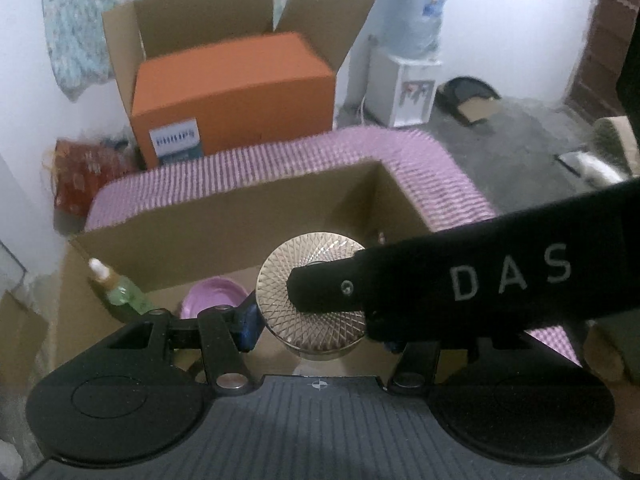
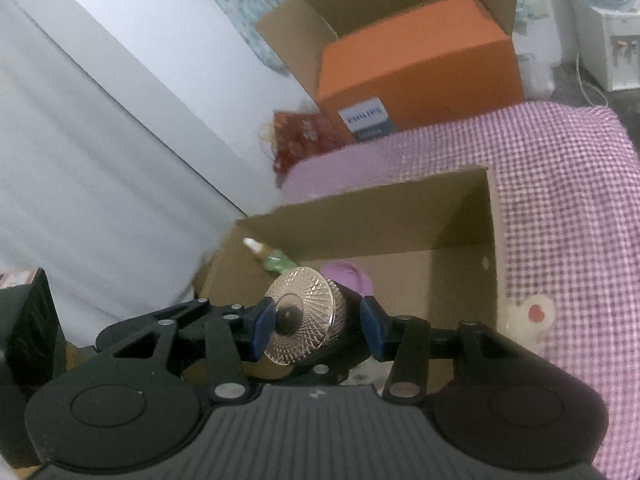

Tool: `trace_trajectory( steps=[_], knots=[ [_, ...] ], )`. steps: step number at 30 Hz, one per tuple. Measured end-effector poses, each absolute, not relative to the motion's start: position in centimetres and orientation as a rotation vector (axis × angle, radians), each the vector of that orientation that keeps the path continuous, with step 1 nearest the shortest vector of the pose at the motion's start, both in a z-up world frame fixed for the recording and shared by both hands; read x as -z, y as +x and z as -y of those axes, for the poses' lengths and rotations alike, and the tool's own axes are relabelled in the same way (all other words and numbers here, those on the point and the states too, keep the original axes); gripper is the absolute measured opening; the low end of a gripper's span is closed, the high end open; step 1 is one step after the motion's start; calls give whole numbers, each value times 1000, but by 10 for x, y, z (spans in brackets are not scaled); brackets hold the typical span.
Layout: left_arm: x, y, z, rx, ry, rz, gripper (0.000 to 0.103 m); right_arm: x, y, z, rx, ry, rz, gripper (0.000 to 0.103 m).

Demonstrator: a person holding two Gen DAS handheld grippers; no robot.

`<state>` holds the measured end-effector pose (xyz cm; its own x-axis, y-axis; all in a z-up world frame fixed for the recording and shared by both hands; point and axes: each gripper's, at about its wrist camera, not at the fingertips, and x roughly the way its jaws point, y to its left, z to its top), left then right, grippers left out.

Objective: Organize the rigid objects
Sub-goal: 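Carry the gold jar into the box and open the right gripper, then move the right gripper back to the white supplement bottle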

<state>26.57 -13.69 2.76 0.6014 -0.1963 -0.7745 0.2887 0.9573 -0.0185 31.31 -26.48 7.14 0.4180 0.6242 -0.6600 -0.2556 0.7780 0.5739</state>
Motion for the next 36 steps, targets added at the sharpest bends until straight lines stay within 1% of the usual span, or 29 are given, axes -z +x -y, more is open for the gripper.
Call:
trace_trajectory(
  steps=[10, 12, 18, 22, 24, 30, 34, 36],
  knots=[
    [20, 312, 132, 260, 39, -1023, 56, -25, 368, 241, -556, 266, -1136, 50],
    [23, 312, 133, 250, 35, -1027, 56, -19, 373, 238, -554, 250, -1148, 48],
    [30, 322, 127, 230, -4, -1083, 58, -10, 381, 230, -556, 237, -1168, 49],
    [27, 318, 123, 250, -34, -1058, 60, -10, 379, 230, -556, 254, -1160, 48],
    [22, 314, 122, 247, -34, -1039, 65, -13, 377, 231, -551, 257, -1144, 48],
    [-3, 288, 110, 246, -61, -950, 70, -36, 351, 244, -555, 314, -1042, 48],
    [-29, 251, 105, 260, -72, -858, 73, -61, 310, 266, -558, 413, -925, 48],
    [-42, 228, 105, 273, -71, -818, 78, -72, 283, 277, -556, 449, -865, 48]
  ],
)
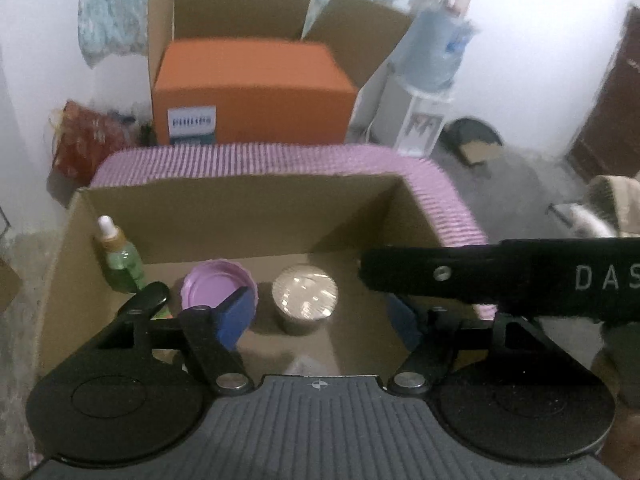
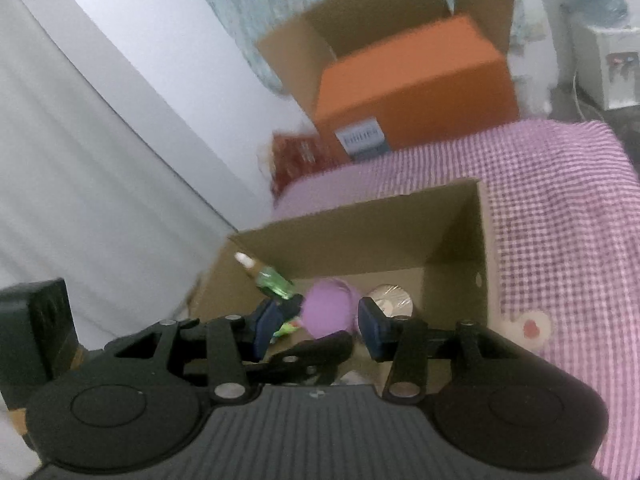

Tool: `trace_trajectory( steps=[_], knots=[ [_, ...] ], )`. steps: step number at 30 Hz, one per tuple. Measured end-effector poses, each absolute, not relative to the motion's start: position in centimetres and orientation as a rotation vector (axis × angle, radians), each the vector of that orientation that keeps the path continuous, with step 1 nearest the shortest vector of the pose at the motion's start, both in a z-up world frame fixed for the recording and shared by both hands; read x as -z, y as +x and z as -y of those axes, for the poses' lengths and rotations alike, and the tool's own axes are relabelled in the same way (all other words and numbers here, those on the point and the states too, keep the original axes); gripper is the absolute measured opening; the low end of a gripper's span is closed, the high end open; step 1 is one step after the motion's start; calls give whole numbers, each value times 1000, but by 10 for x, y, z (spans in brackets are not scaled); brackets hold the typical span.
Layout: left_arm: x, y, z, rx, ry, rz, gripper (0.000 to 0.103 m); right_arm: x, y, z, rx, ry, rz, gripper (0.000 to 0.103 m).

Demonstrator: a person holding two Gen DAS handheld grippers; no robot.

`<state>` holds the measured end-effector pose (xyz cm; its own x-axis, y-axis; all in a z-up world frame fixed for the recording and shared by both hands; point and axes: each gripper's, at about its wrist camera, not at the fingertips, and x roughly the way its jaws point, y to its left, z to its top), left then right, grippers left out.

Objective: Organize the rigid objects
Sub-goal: 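Move the right gripper back to the white supplement bottle, then grasp the white supplement bottle with the right gripper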

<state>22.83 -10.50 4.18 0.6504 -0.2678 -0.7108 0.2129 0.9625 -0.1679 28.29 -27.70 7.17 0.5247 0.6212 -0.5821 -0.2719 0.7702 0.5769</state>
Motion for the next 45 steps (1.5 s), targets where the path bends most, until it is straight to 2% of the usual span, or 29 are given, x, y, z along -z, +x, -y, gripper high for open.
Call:
trace_trajectory(
  steps=[9, 16, 28, 37, 39, 43, 45],
  knots=[
    [-71, 111, 86, 382, -27, -654, 94, -76, 175, 307, -592, 667, -752, 49],
    [-64, 50, 43, 288, -12, -589, 96, -63, 129, 290, -647, 706, -800, 50],
    [-17, 55, -2, 51, 49, -587, 96, -51, 138, 194, -737, 582, -919, 54],
    [19, 88, -21, 29, 11, -641, 91, -30, 165, 132, -709, 474, -974, 54],
    [23, 94, -22, 34, 9, -653, 85, -27, 168, 123, -705, 450, -975, 54],
    [28, 100, -23, 48, 12, -663, 79, -23, 170, 108, -695, 403, -970, 54],
    [30, 100, -25, 56, 9, -666, 72, -22, 172, 103, -692, 387, -969, 54]
  ],
)
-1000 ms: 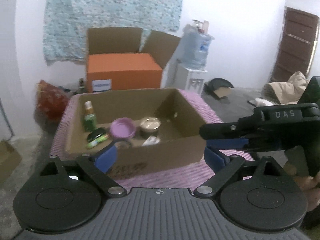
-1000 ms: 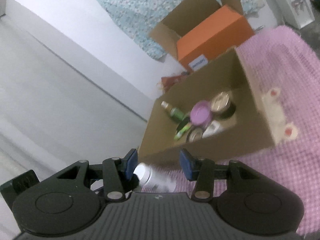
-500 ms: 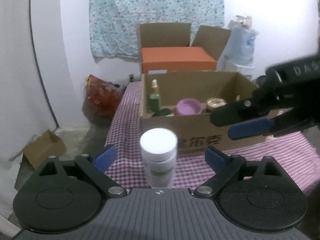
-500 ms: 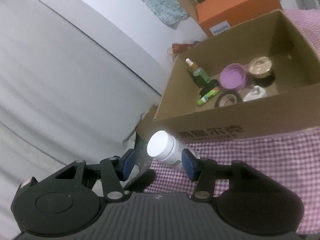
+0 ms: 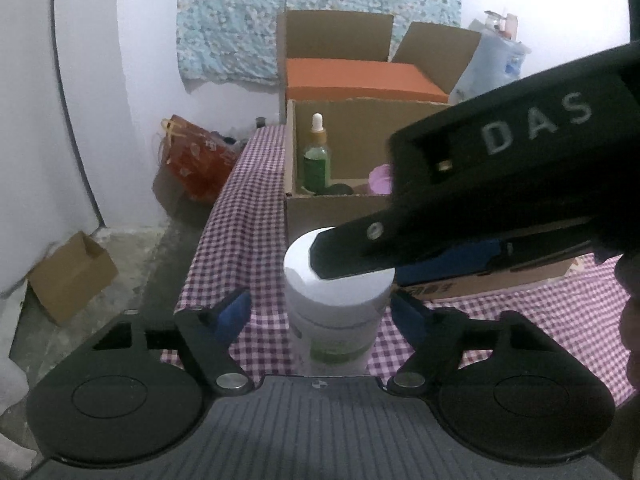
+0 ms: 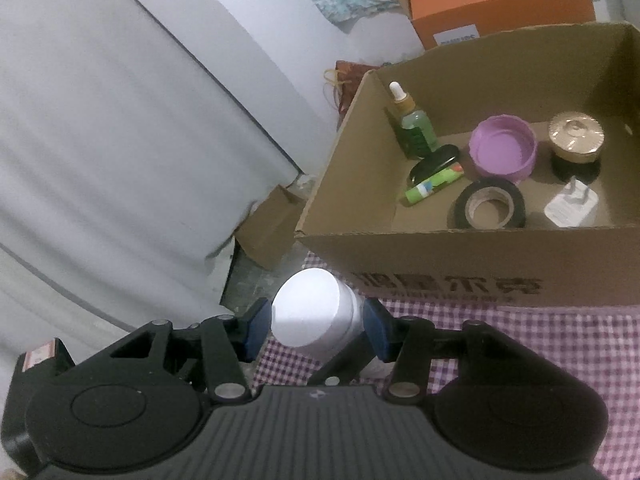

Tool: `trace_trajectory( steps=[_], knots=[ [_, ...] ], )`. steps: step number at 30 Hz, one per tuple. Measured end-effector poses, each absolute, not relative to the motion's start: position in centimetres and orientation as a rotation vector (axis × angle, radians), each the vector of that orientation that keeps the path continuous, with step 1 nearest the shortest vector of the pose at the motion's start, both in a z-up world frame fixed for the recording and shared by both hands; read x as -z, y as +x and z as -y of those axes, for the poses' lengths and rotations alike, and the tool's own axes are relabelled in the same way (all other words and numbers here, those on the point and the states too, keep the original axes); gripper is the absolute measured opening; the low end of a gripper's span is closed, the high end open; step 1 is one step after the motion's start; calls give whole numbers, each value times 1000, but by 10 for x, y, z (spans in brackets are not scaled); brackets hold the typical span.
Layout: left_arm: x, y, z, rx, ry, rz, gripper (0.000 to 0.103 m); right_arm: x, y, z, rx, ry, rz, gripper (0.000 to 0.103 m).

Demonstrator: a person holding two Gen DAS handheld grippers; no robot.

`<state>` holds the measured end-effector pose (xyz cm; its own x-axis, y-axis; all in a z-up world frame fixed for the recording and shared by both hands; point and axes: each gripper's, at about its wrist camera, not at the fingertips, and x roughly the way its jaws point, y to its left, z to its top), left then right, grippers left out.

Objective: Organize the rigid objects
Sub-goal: 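Grasp the white supplement bottle with the right gripper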

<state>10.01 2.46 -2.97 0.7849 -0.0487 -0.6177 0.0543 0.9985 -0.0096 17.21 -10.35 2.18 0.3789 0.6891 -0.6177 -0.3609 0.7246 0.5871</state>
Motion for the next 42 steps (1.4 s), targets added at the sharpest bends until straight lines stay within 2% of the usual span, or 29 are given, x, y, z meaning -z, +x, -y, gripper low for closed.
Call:
trace_trajectory(
  steps=[5, 22, 42],
  knots=[
    [32, 102, -29, 98, -15, -680, 54, -17, 174, 99, -688, 381, -973, 47],
    [10, 75, -12, 111, 49, -641, 53, -34, 148, 119, -700, 413, -926, 47],
    [-53, 64, 49, 186, 110, -491, 53, -100, 113, 191, -699, 420, -675, 47]
  ],
)
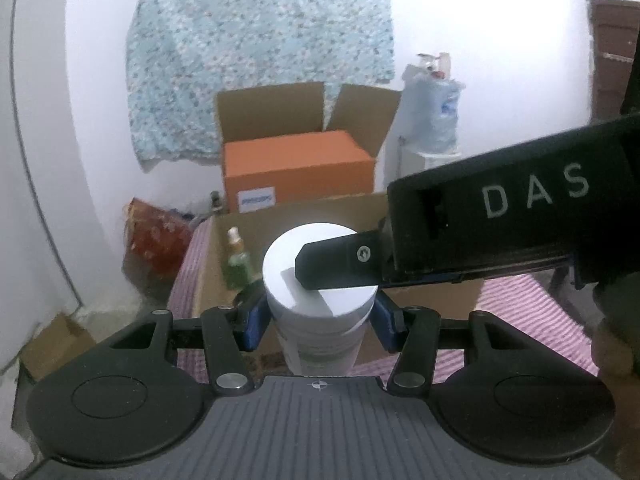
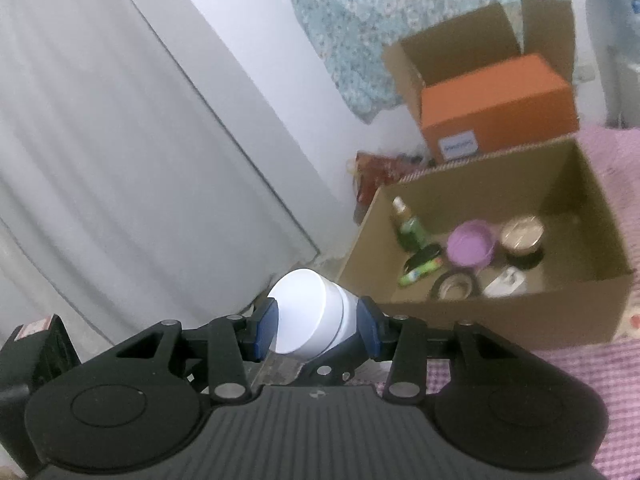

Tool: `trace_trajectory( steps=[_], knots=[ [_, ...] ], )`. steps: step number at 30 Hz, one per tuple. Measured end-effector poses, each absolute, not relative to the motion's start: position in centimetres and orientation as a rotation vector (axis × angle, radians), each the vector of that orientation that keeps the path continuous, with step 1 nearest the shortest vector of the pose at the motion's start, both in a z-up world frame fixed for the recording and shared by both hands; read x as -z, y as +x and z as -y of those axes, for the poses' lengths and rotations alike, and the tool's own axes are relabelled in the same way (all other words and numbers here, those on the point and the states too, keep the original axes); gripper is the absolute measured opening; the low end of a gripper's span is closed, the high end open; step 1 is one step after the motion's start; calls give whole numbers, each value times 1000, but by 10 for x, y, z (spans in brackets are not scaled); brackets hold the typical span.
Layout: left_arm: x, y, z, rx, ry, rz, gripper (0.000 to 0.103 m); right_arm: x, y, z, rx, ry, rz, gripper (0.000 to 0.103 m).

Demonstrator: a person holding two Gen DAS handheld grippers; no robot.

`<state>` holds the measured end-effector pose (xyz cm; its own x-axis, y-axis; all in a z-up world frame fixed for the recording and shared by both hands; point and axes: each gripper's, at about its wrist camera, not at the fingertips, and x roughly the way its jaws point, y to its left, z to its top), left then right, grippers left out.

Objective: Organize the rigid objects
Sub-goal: 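Carry the white bottle into the box and open the right gripper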

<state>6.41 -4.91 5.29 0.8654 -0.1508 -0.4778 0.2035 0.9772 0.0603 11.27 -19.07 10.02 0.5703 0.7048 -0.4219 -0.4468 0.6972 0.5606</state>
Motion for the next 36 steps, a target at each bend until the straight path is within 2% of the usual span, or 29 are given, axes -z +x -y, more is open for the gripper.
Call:
trace_trajectory(
  steps=[17, 36],
  knots=[
    [-64, 126, 126, 363, 166, -452, 53, -117, 143, 276, -534, 408, -573, 47],
    [-23, 202, 144, 438, 172, -617, 53, -75, 233, 292, -458, 396, -700, 47]
  ],
)
